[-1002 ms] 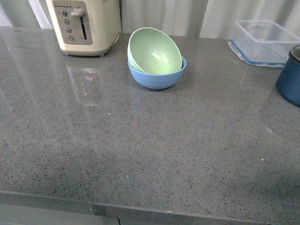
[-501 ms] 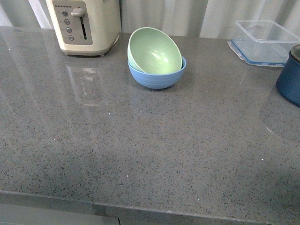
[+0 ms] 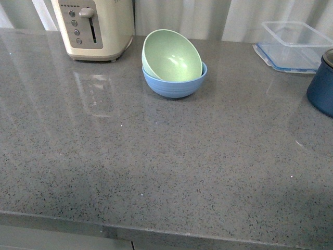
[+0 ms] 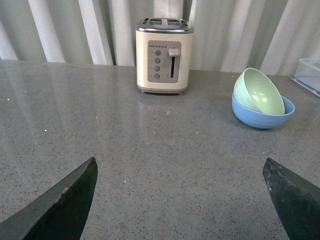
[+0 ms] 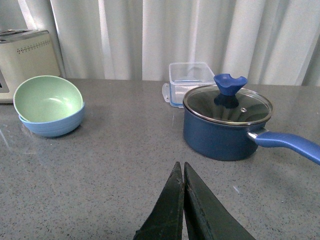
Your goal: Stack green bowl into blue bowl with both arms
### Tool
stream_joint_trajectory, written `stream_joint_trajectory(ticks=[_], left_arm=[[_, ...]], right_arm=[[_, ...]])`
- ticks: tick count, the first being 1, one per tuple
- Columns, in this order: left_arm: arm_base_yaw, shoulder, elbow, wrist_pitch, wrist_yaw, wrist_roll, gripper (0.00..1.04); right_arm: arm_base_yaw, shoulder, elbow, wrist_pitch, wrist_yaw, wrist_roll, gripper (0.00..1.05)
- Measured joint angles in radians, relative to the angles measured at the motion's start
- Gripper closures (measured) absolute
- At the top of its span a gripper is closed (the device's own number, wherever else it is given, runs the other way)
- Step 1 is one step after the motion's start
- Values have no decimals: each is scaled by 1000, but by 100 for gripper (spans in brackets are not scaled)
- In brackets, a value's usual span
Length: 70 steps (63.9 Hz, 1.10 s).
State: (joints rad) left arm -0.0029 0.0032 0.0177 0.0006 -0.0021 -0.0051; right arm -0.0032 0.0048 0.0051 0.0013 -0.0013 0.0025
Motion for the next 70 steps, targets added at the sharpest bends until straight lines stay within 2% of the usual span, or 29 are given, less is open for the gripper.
stream_joint_trajectory(ticks=[41, 53, 60, 70], left_arm=[[0, 0, 0, 0, 0, 0, 7], [0, 0, 0, 0, 0, 0, 7], [0, 0, 0, 0, 0, 0, 7], [0, 0, 0, 0, 0, 0, 7]], right_arm=[[0, 0, 0, 0, 0, -1, 103], [0, 0, 0, 0, 0, -1, 68], [0, 0, 0, 0, 0, -1, 41], [0, 0, 0, 0, 0, -1, 13]])
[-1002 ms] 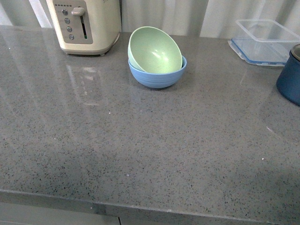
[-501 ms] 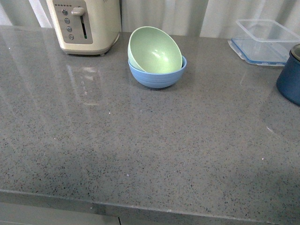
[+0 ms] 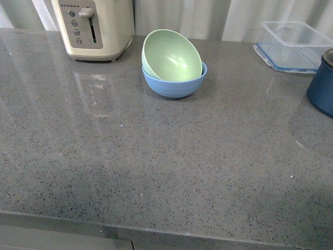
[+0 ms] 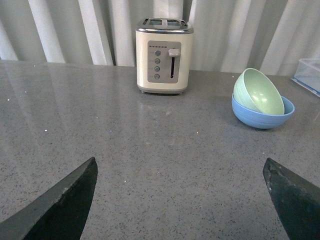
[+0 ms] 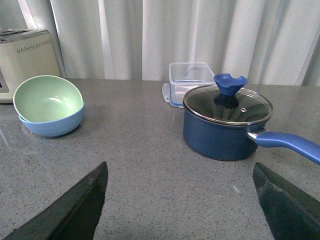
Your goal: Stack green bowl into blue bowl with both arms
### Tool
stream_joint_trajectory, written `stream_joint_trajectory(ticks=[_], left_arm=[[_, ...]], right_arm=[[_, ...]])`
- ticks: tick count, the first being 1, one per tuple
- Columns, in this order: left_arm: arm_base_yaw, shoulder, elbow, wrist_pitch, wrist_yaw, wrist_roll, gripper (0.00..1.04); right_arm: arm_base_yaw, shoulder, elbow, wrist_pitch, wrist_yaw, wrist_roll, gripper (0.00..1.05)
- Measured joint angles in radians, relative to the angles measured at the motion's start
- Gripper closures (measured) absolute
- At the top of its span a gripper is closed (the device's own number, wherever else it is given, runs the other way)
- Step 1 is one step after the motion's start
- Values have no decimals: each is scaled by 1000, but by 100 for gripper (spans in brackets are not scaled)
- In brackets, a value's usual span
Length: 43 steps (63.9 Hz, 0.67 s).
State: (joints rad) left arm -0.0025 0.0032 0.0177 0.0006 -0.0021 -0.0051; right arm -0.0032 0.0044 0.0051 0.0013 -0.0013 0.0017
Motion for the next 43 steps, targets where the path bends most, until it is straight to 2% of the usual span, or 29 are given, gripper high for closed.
stream_joint_trajectory(ticks=[3, 7, 43], left_arm=[[0, 0, 0, 0, 0, 0, 7], [0, 0, 0, 0, 0, 0, 7], [0, 0, 0, 0, 0, 0, 7]], right_arm=[[0, 0, 0, 0, 0, 1, 8], [0, 0, 0, 0, 0, 0, 11], [0, 0, 0, 0, 0, 0, 10]])
